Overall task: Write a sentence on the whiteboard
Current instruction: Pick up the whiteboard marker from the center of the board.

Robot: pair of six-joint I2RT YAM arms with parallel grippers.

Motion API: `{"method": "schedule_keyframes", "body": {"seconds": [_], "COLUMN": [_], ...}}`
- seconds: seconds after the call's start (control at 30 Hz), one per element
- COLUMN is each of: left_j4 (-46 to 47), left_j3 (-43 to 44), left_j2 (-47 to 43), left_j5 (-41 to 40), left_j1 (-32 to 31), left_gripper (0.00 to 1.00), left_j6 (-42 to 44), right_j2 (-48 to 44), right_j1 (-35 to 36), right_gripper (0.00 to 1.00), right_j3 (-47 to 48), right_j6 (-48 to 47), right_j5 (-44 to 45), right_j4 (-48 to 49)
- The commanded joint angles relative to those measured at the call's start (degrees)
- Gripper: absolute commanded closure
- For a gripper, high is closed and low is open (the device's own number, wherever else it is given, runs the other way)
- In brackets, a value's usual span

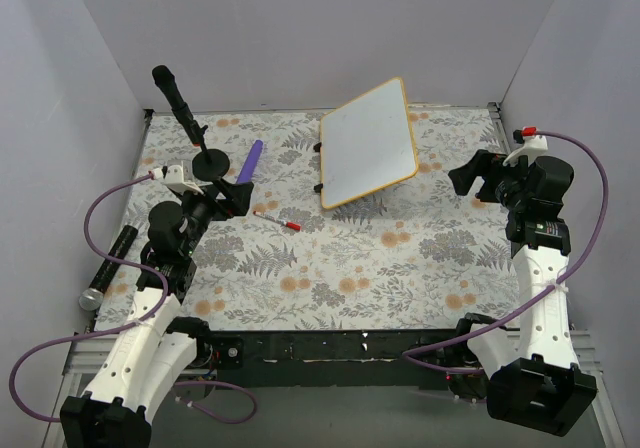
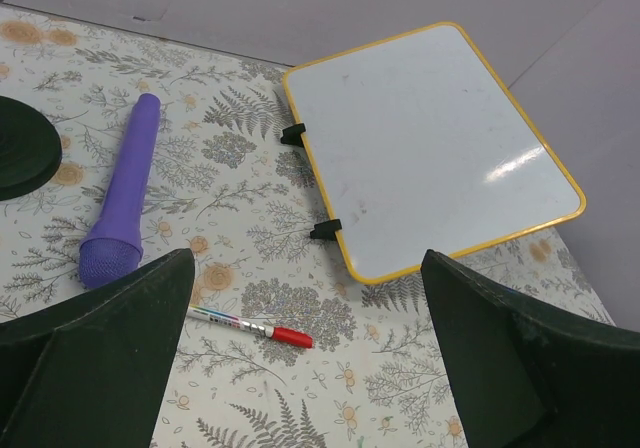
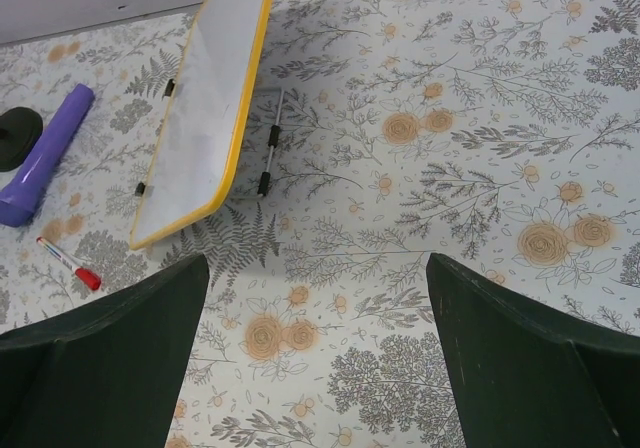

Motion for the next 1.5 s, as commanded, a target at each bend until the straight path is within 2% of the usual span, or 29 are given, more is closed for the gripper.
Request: {"method": "schedule_keyframes", "body": {"seconds": [0.0,0.1,0.2,0.23,0.27,0.37,0.4,0.53,0.67,0.83,0.93,1.0,1.07,1.1,1.17,1.2,1.33,1.47], "left_j4": [1.1,1.1,1.1,1.1,1.1,1.1,1.1,0.2,-0.2,-1.8,-1.9,-2.0,-2.0,-2.2,-3.0,-3.9,-10.8,-14.4], "left_j3": [0.9,0.9,0.9,0.9,0.9,0.9,0.9,1.2,1.6,2.7,2.8,3.0,2.8,2.7,2.6,3.0,6.2,6.1], "left_j2": [-1.0,-1.0,-0.9,-0.9,-0.8,-0.5,-0.2,1.0,2.9,5.6,6.8,7.4,7.7,7.7,8.0,8.2,7.9,5.9], "left_j5": [1.0,1.0,1.2,1.3,1.4,1.5,1.5,1.4,1.0,1.2,1.3,1.6,2.5,2.8,3.4,3.5,2.8,0.0], "left_j1": [0.1,0.0,0.0,0.1,0.0,0.1,0.0,0.0,0.0,0.1,0.1,0.1,0.1,0.2,0.1,0.1,0.1,0.1], "left_gripper": [0.02,0.02,0.02,0.02,0.02,0.02,0.02,0.02,0.02,0.02,0.02,0.02,0.02,0.02,0.02,0.02,0.02,0.02], "left_j6": [0.9,0.9,0.9,0.9,0.9,0.9,0.9,1.3,1.7,2.4,2.1,1.7,0.5,-0.2,-3.0,-3.5,-2.6,-0.5], "right_j2": [0.0,0.0,0.3,0.5,0.8,2.5,3.2,6.4,7.5,10.8,13.0,14.0,15.9,16.6,19.0,19.7,24.2,33.4], "right_j1": [-0.1,-0.1,0.2,0.3,0.6,2.5,3.1,5.0,8.8,17.3,20.7,24.0,27.2,28.3,31.3,35.2,46.3,53.6], "right_gripper": [0.02,0.02,0.02,0.02,0.02,0.02,0.02,0.02,0.02,0.03,0.04,0.04,0.04,0.04,0.04,0.04,0.04,0.06], "right_j3": [1.0,0.6,-0.7,-1.5,-1.6,-1.0,-1.0,-1.6,-4.1,-4.9,-3.9,-3.1,0.3,1.7,6.6,8.0,14.4,20.7], "right_j6": [0.2,-4.0,-9.8,-13.6,-18.6,-24.5,-30.2,-29.3,-25.1,-24.9,-23.6,-27.9,-35.3,-42.4,-49.5,-54.2,-58.0,-53.7], "right_j5": [-0.6,-7.5,-18.7,-26.1,-29.3,-34.1,-36.5,-36.8,-31.9,-25.0,-24.9,-25.5,-29.0,-30.0,-29.4,-27.9,-15.6,-11.0], "right_j4": [3.0,3.8,4.6,4.8,4.5,-1.1,-2.7,-1.8,3.8,4.6,4.4,2.5,-6.1,-9.0,-18.6,-20.7,-23.3,-19.0]}}
